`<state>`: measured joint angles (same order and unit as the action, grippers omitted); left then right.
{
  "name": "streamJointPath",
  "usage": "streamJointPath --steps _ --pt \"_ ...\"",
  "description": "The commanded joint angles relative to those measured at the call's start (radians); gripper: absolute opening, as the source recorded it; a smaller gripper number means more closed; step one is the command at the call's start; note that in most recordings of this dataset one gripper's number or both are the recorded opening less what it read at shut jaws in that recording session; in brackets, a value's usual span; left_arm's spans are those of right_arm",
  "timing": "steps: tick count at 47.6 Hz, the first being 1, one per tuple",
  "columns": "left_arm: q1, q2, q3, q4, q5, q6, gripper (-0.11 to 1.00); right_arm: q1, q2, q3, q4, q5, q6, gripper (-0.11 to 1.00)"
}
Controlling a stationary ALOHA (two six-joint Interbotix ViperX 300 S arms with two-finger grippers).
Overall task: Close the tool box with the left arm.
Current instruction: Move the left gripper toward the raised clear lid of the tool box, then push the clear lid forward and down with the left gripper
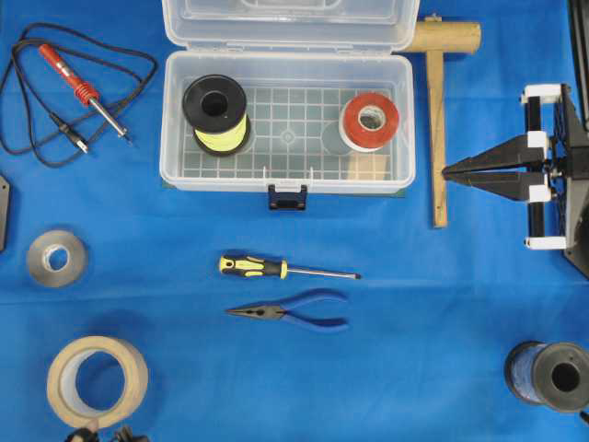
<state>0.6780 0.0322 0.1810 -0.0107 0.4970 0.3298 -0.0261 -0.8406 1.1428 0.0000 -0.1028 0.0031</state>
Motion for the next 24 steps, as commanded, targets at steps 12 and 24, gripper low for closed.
streamJointPath --steps 12,24 --pt "-0.063 -0.055 0.041 -0.005 0.009 -0.005 0.90 -0.002 0.005 -0.017 0.002 -0.009 0.002 0.00" --pt "-0.137 -0.117 0.078 -0.011 0.046 -0.008 0.90 -0.002 0.005 -0.020 0.002 -0.005 0.002 0.00"
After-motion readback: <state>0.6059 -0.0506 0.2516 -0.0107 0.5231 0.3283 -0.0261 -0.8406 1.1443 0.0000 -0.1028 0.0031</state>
